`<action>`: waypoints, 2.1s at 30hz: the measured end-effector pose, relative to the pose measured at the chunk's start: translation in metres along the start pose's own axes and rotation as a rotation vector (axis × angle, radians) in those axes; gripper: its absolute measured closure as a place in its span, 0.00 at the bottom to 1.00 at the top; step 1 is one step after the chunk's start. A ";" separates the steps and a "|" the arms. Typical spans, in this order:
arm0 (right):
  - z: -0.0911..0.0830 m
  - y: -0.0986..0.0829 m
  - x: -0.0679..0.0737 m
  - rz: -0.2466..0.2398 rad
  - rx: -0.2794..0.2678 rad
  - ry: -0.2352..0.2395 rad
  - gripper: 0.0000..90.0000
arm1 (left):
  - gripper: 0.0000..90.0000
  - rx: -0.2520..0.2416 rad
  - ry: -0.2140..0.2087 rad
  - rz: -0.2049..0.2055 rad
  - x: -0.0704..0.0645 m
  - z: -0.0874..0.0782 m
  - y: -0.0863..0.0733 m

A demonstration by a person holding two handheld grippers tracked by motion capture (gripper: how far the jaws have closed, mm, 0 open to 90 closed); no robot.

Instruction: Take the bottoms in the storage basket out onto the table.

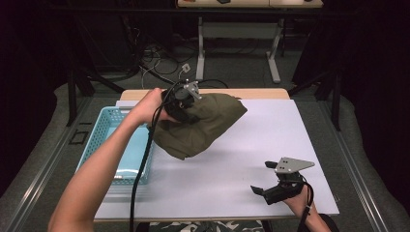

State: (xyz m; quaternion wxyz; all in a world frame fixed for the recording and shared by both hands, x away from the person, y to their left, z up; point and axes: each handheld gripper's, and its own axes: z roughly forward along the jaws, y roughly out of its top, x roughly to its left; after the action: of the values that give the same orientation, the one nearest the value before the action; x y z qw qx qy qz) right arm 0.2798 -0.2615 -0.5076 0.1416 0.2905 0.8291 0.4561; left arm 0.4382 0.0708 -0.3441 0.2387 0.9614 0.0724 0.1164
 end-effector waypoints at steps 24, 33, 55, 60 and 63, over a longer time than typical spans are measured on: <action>0.001 0.000 0.000 -0.001 0.004 0.000 0.00 | 0.66 0.049 -0.036 0.045 -0.006 0.024 0.010; 0.001 0.000 -0.001 -0.001 0.007 -0.003 0.00 | 0.66 0.069 -0.040 0.061 -0.010 0.037 0.014; 0.001 -0.001 -0.001 0.003 0.010 -0.008 0.00 | 0.66 0.107 -0.086 0.079 -0.020 0.073 0.015; 0.001 0.000 -0.001 0.002 0.013 -0.009 0.00 | 0.66 0.111 -0.102 0.085 -0.022 0.077 0.014; 0.001 0.000 -0.001 0.003 0.013 -0.009 0.00 | 0.66 0.104 -0.118 0.076 -0.024 0.079 0.014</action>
State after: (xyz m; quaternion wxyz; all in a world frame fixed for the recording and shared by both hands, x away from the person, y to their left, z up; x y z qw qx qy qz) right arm 0.2810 -0.2614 -0.5087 0.1427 0.2945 0.8311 0.4496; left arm 0.4366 0.0193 -0.4099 0.1878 0.9797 0.0277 0.0646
